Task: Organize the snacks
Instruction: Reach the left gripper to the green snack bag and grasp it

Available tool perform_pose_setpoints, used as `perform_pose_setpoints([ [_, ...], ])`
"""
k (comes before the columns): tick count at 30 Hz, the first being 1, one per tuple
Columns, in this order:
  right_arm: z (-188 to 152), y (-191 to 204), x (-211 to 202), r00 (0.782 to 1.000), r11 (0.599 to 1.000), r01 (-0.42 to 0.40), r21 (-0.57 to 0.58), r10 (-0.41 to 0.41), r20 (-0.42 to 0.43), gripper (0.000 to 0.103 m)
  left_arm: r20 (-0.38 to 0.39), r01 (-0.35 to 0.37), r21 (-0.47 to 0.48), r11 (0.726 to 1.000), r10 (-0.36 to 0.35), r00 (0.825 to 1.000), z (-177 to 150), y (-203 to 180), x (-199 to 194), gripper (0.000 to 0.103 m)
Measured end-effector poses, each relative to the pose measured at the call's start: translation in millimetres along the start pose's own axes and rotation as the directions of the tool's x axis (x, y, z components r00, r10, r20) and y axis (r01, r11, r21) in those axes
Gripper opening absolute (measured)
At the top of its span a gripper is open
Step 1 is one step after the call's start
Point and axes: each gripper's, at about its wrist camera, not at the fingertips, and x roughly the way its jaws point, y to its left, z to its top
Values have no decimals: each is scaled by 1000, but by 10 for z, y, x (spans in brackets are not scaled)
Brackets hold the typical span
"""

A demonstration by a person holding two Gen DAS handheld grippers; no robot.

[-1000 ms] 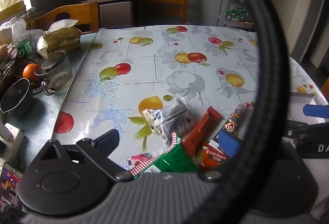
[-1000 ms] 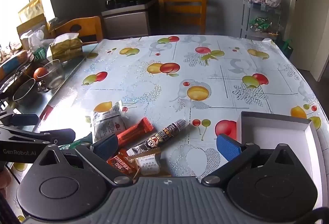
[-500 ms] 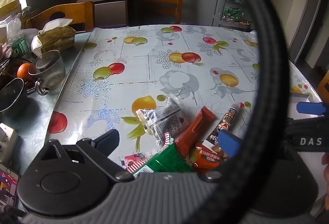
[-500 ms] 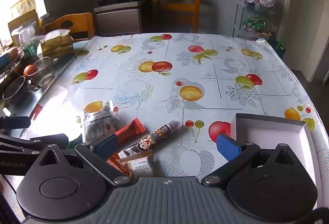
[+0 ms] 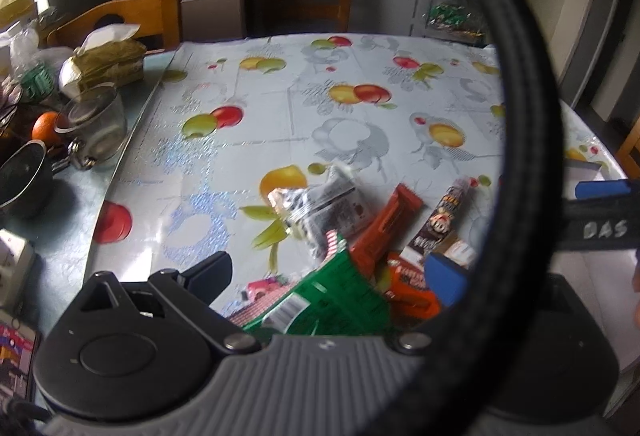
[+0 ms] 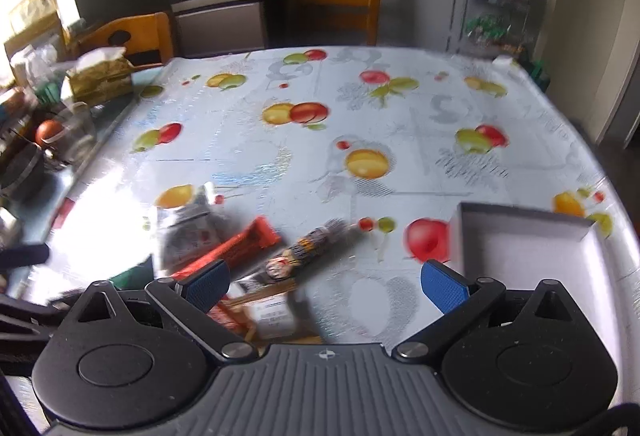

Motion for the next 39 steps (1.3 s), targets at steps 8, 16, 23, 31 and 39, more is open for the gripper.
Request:
perform_pose_setpoints([
  [8,-4,76,23,1000,1000,2,-31,-2,-4,103,-12,-17,-38,999,16,1000,-80,80,-14,103],
  [16,26,98,39,1000,999,-8,-48,8,-5,103,-22,-44,-63,997,43,999,-96,112,-35,103],
  [23,20,133,57,1000,997,-18,-74,17,-14,103,-42,-46,-79,996,43,998,-144,116,-21,103],
  [31,-8,93,70,999,996,-21,-83,19,-27,103,-58,-43,-84,996,38,998,-193,63,-9,103],
  [39,-25,54,73,999,996,-20,-88,17,-34,103,-73,-40,-97,995,33,997,-220,17,43,103],
])
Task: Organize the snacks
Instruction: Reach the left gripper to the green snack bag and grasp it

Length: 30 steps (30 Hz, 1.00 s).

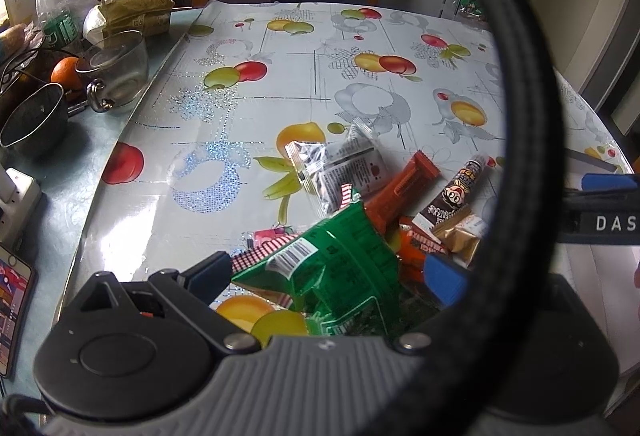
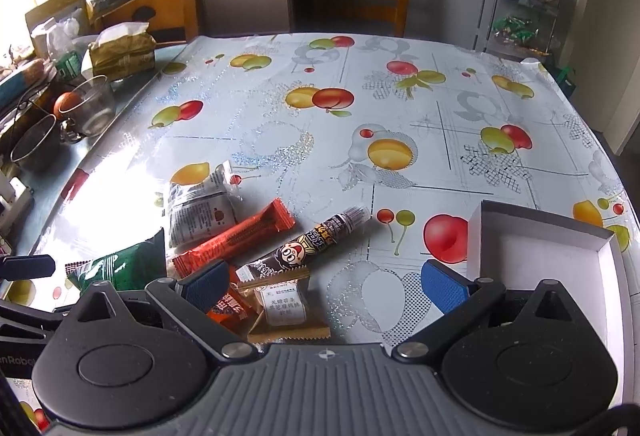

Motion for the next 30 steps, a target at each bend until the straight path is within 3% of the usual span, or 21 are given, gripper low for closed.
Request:
perform_pose_setpoints([
  [14,-16,-7,26,1000,1000,-15,-9,15,-14,103,-38,-20,-38,999,19,999,-39,36,69,103],
  [21,-106,-17,-14,998,995,-57,-77,55,-39,103,-51,-8,-62,998,5,999,-88,36,105,103],
  [30,-282,22,-116,972,967,-222,-127,209,-105,101,-53,-9,-94,996,4,999,-76,35,140,103],
])
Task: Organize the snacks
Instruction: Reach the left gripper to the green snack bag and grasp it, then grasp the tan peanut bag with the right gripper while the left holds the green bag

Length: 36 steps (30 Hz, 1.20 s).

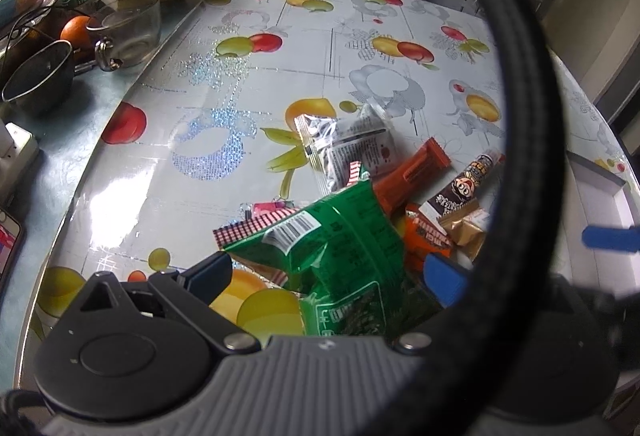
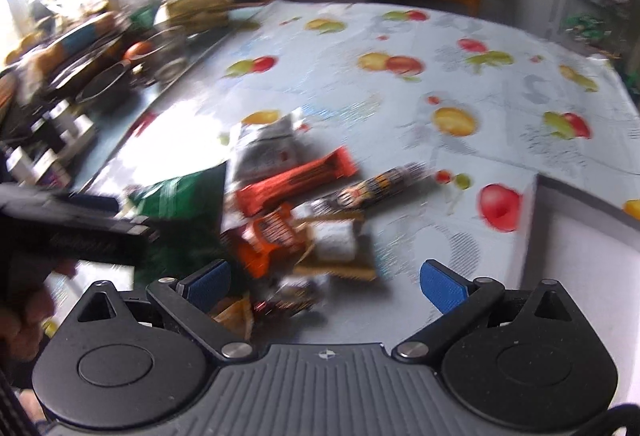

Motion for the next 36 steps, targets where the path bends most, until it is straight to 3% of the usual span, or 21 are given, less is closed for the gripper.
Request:
perform_pose_setpoints([
  [8,-182,211,125,985,990,-130,-46,124,-117,96,-22,-2,-20,1000,2,1000,-8,-3,136,103],
  [14,-277,317,260,963,982,-186,-39,175,-203,94,-24,7,-40,999,-8,1000,-36,57,202,103],
  [21,-280,388,368,950,976,-218,-25,206,-234,88,-39,52,-52,997,-54,998,-82,126,231,102],
  [25,-272,463,418,946,973,-229,-29,216,-242,83,-29,74,-28,997,-75,997,-84,127,212,94],
  [32,-286,486,530,937,972,-233,13,228,-265,62,-49,123,-5,992,-123,991,-83,146,212,81],
  [36,-283,490,543,937,973,-232,21,229,-262,60,-56,141,13,990,-140,989,-83,142,200,74],
])
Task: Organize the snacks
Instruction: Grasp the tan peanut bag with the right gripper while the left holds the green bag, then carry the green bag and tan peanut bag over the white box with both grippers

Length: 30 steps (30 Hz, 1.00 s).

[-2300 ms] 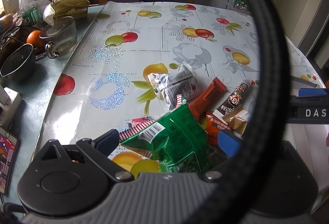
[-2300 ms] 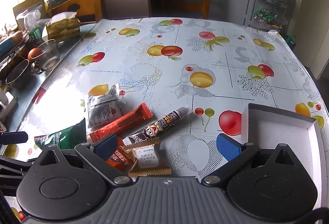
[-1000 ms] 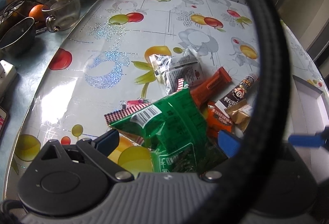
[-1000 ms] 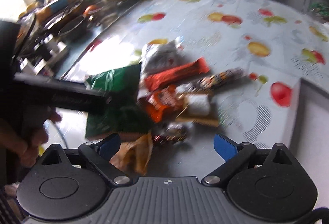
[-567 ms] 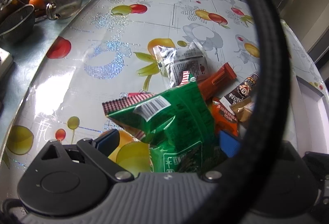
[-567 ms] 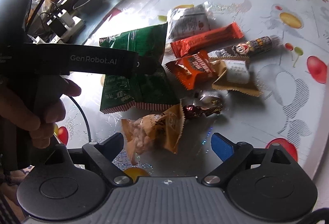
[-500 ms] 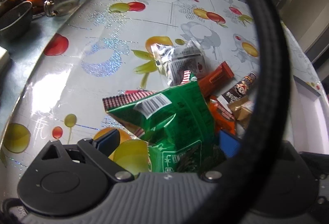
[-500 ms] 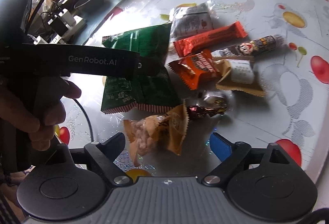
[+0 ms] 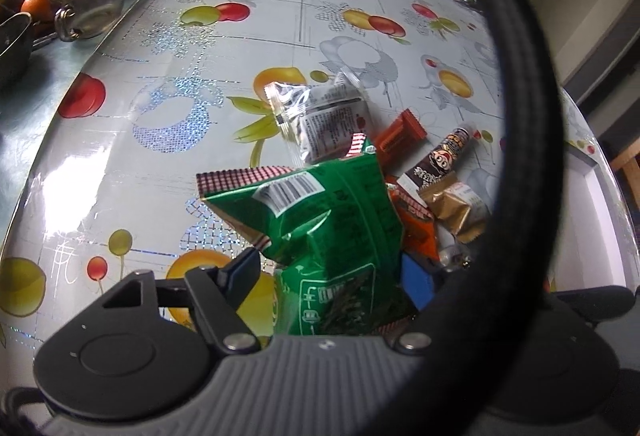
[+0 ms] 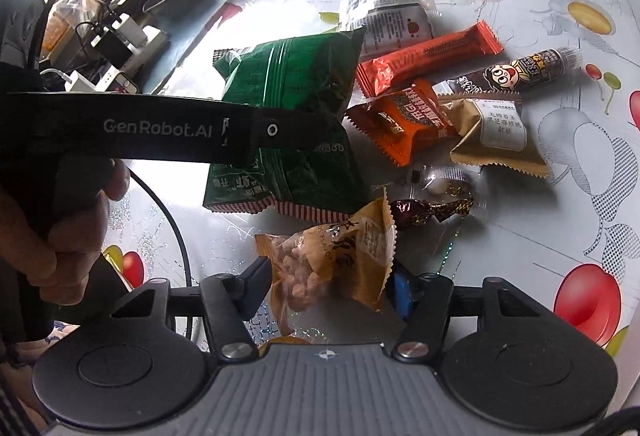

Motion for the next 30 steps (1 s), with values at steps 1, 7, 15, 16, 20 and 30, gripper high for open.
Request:
perform_pose_setpoints([
  [1,0,6,-3,1000,1000,0,2,0,0,60,0,0,5,1000,0,1000,2,-5,0,72],
  [7,0,22,5,1000,1000,-6,16,6,4,54,5,-3,26,1000,3,1000,-9,-4,-20,65],
  [15,2,14,-23,1000,999,-4,35,3,22,51,33,1,74,997,-3,999,-14,-28,-110,55],
  [16,5,16,-41,1000,999,-2,36,1,29,51,43,-3,79,997,0,999,-8,-35,-129,55],
  [20,7,10,-136,998,999,5,41,-7,62,51,73,-12,97,995,5,997,20,-61,-209,55],
  [30,35,-66,-352,990,997,55,61,-63,129,51,121,-21,117,993,6,993,127,-146,-327,55],
])
